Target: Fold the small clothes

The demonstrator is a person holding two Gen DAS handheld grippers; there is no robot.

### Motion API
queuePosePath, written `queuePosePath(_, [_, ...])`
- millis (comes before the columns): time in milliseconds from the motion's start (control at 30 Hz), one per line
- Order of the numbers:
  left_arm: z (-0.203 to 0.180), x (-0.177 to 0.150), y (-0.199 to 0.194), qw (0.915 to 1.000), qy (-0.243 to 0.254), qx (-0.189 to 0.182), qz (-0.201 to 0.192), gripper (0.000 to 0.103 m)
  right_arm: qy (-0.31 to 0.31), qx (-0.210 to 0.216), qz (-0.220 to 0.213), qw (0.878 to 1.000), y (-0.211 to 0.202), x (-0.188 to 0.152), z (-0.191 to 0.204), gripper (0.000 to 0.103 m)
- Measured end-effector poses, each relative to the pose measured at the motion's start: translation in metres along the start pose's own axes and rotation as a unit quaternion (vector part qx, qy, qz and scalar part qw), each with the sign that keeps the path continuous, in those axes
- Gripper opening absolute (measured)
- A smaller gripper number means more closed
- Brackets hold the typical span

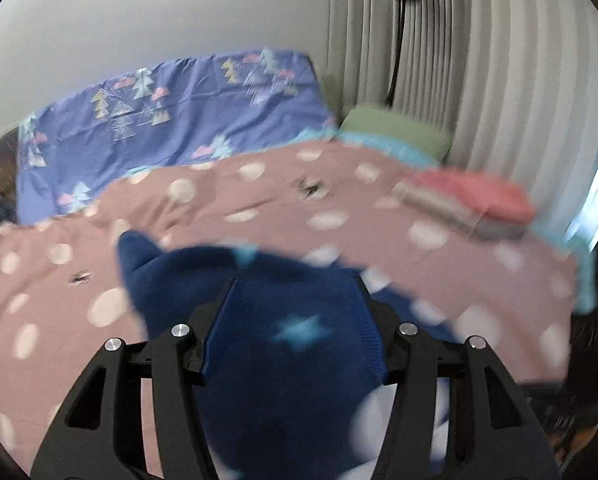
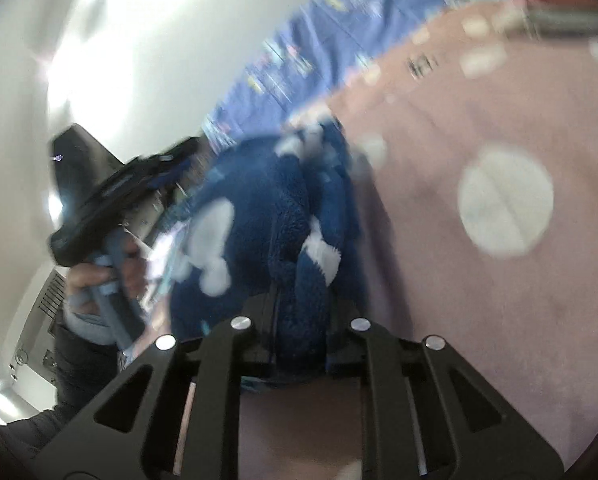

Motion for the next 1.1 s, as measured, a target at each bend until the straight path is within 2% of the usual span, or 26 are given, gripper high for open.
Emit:
queuePosePath(33, [0.001,-0.01,0.014,0.9994,0.012,0.011,0.029,0.051,0.016,0.002,0.015,1.0,0.009,-0.005,-0.008,0.019])
queuePosePath(67, [-0.003,-0.026,0.033,0.9971,0.044,0.028,0.055,0.05,0.025,0.007,0.018,0.999,0.015,-0.008,-0.012,0.021])
queuePosePath(133, [-0.017,-0.051,0.06,0.9875,0.117,0.09,0.056,0.049,0.007,0.004,0.009,1.0,0.014,-0.009,-0.007,0.025])
queuePosePath(167, [-0.018,-0.055,0.065,0.9879,0.111,0.094,0.053,0.048,-0.008,-0.009,0.003,1.0,0.011,-0.008,-0.003,0.029])
queuePosePath(200, [-0.017,-0.051,0.064,0.9904,0.097,0.084,0.051,0.047,-0.035,-0.038,-0.009,0.999,0.007,-0.007,0.003,0.039])
queuePosePath(267, [-0.017,-0.047,0.065,0.99,0.102,0.077,0.059,0.047,-0.066,-0.067,-0.024,0.995,0.001,-0.007,0.01,0.05])
queuePosePath(367, [-0.009,-0.046,0.067,0.9916,0.096,0.065,0.059,0.047,-0.091,-0.084,-0.07,0.99,-0.014,-0.001,0.017,0.051])
queuePosePath(433, [-0.006,-0.046,0.067,0.9926,0.09,0.06,0.055,0.048,-0.131,-0.092,-0.109,0.981,-0.021,0.008,0.033,0.052])
queuePosePath(533, [-0.007,-0.047,0.066,0.9927,0.089,0.061,0.054,0.048,-0.192,-0.089,-0.113,0.971,-0.009,0.025,0.059,0.047])
queuePosePath(600, [-0.008,-0.047,0.066,0.9928,0.088,0.06,0.054,0.048,-0.221,-0.077,-0.102,0.967,0.005,0.036,0.075,0.025])
queuePosePath(667, [-0.008,-0.047,0.066,0.9929,0.087,0.062,0.054,0.048,-0.232,-0.085,-0.088,0.965,0.023,0.041,0.08,0.02])
queuePosePath(700, [-0.008,-0.047,0.066,0.9931,0.086,0.061,0.052,0.048,-0.224,-0.095,-0.063,0.968,0.043,0.045,0.073,0.016])
queuePosePath(767, [-0.009,-0.049,0.063,0.9938,0.082,0.059,0.047,0.049,-0.192,-0.127,-0.014,0.973,0.074,0.044,0.046,0.013])
queuePosePath(800, [-0.008,-0.049,0.064,0.9946,0.075,0.056,0.045,0.05,-0.176,-0.124,-0.004,0.977,0.086,0.039,0.028,0.013])
queuePosePath(867, [-0.012,-0.049,0.066,0.9944,0.079,0.057,0.042,0.05,-0.152,-0.105,-0.002,0.983,0.082,0.042,0.018,0.013])
queuePosePath(1000, [-0.012,-0.048,0.066,0.9944,0.08,0.056,0.042,0.051,-0.184,-0.133,-0.006,0.974,0.082,0.039,0.027,0.017])
queuePosePath(1100, [-0.009,-0.049,0.063,0.9949,0.077,0.054,0.039,0.051,-0.184,-0.13,-0.004,0.974,0.081,0.039,0.028,0.017])
Point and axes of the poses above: each gripper's, at about its wrist camera, not at the fingertips, and y roughly the way its jaws point, z to its left, x to its top, the point moved 1 cm from there along y, roughly the way its jaws point, and after that the axes turned 1 degree about x, right-handed, at the moved point
